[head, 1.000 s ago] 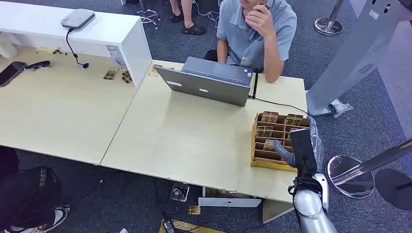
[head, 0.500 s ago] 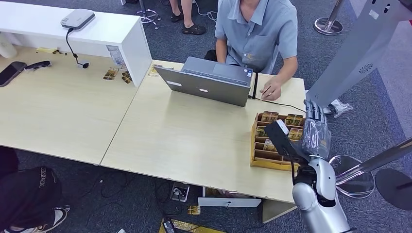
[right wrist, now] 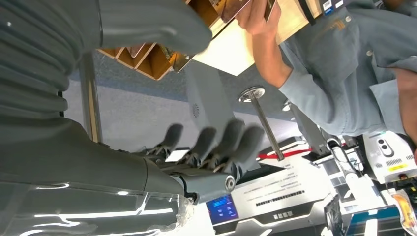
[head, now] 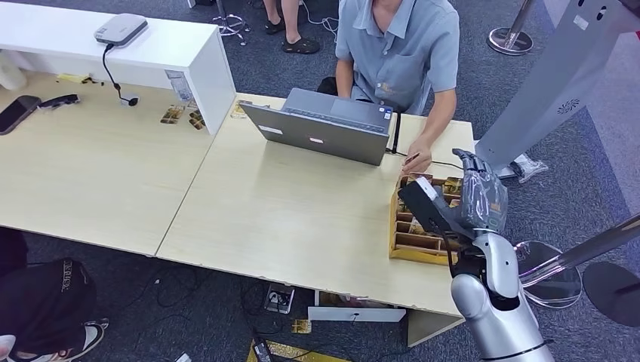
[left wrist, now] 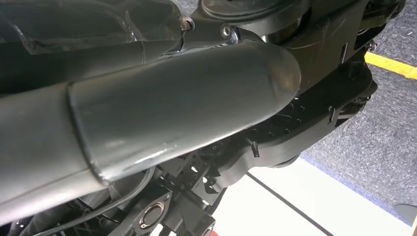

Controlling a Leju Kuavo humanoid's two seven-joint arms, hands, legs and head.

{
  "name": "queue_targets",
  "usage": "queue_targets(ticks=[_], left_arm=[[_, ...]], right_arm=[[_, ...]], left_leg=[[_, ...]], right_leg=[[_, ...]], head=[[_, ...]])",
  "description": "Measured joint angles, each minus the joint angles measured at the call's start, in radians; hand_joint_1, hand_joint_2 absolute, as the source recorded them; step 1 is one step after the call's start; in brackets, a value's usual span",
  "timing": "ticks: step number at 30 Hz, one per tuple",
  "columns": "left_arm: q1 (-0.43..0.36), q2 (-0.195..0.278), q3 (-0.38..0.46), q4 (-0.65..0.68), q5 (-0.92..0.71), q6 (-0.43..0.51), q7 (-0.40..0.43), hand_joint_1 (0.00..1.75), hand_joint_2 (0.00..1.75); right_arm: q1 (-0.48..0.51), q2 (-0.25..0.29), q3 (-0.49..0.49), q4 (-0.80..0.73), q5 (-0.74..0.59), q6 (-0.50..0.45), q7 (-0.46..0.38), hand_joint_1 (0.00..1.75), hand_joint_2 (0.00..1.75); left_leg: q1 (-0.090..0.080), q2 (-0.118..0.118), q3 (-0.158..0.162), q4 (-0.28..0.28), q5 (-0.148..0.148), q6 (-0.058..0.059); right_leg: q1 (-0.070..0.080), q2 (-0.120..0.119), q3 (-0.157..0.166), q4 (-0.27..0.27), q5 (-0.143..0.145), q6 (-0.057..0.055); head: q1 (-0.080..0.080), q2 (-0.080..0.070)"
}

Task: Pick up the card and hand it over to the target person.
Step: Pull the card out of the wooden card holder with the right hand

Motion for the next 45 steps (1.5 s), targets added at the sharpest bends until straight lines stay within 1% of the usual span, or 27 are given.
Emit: queue_targets(ticks=[2, 4, 8, 16, 20, 23, 27, 30, 34, 38, 45], left_arm=[[-0.001, 0.002, -0.003, 0.0, 0.0, -0.003, -0.001, 0.0, 0.0], [-0.001, 0.004, -0.004, 0.0, 0.0, -0.005, -0.001, 0.0, 0.0], [-0.001, 0.005, -0.004, -0.002, 0.0, -0.002, -0.002, 0.0, 0.0], [0.001, 0.009, -0.002, -0.007, 0.0, 0.002, -0.001, 0.0, 0.0], [0.001, 0.01, -0.003, -0.007, 0.0, 0.002, -0.001, 0.0, 0.0], [0.001, 0.009, -0.003, -0.006, 0.0, 0.002, -0.003, 0.0, 0.0], [0.0, 0.009, -0.005, -0.005, 0.0, 0.003, -0.001, 0.0, 0.0], [-0.001, 0.009, -0.006, -0.006, 0.0, 0.004, -0.001, 0.0, 0.0], [0.0, 0.009, -0.005, -0.007, 0.0, 0.006, 0.0, 0.0, 0.0], [0.002, 0.009, -0.003, -0.009, 0.0, 0.007, 0.0, 0.0, 0.0], [0.003, 0.013, -0.002, -0.012, 0.0, 0.009, 0.004, 0.0, 0.0]], right_arm=[[-0.003, -0.005, -0.003, 0.009, 0.003, 0.001, 0.005, 1.62, 1.75], [-0.006, -0.01, -0.006, 0.021, 0.006, 0.005, 0.011, 1.6, 1.75], [-0.007, -0.02, -0.011, 0.033, 0.015, 0.011, 0.021, 1.44, 1.75], [0.01, -0.029, -0.024, 0.043, 0.026, 0.029, 0.051, 1.31, 1.75], [0.011, -0.029, -0.028, 0.051, 0.026, 0.031, 0.056, 1.28, 1.75], [0.014, -0.026, -0.044, 0.072, 0.026, 0.031, 0.074, 1.24, 1.75], [0.021, -0.024, -0.071, 0.106, 0.034, 0.024, 0.1, 0.94, 1.75], [0.023, -0.025, -0.075, 0.11, 0.035, 0.023, 0.103, 0.88, 1.75], [0.022, -0.023, -0.077, 0.122, 0.036, 0.025, 0.102, 0.74, 1.75], [0.022, -0.018, -0.077, 0.136, 0.039, 0.028, 0.101, 0.7, 1.75], [0.016, -0.01, -0.071, 0.173, 0.042, 0.03, 0.093, 0.71, 1.75]], left_leg=[[0.0, -0.001, 0.0, 0.0, 0.0, 0.0], [0.0, -0.001, 0.0, 0.001, 0.0, 0.0], [0.0, -0.001, 0.0, 0.0, 0.0, 0.0], [0.0, -0.002, 0.0, 0.0, 0.0, 0.0], [0.0, -0.002, 0.0, 0.0, 0.0, 0.0], [0.0, -0.002, 0.0, 0.0, 0.0, 0.0], [0.0, -0.002, 0.0, 0.0, 0.0, 0.0], [0.0, -0.002, 0.0, 0.0, 0.0, 0.0], [0.0, -0.002, 0.0, 0.0, 0.0, 0.0], [0.0, -0.002, 0.0, 0.0, 0.0, 0.0], [0.0, -0.002, 0.0, -0.001, 0.001, 0.0]], right_leg=[[0.0, 0.0, 0.0, 0.0, 0.0, 0.0], [0.0, -0.001, 0.0, 0.0, -0.001, 0.0], [0.0, -0.001, 0.0, 0.0, 0.0, 0.0], [0.0, -0.001, 0.0, 0.0, -0.001, 0.0], [0.0, -0.001, 0.0, 0.0, 0.0, 0.0], [0.0, -0.001, 0.0, 0.0, 0.0, 0.0], [0.0, -0.002, 0.001, 0.0, -0.001, 0.0], [0.0, -0.002, 0.001, 0.0, -0.001, 0.0], [0.0, -0.002, 0.001, 0.0, -0.001, 0.0], [0.0, -0.002, 0.0, 0.0, -0.001, 0.0], [0.0, -0.001, 0.0, -0.001, 0.0, 0.0]], head=[[0.0, 0.0], [0.0, 0.0], [0.0, 0.0], [0.0, 0.0], [0.0, 0.0], [0.0, 0.0], [0.0, 0.0], [0.0, 0.0], [0.0, 0.0], [0.0, 0.0], [0.0, 0.0]])
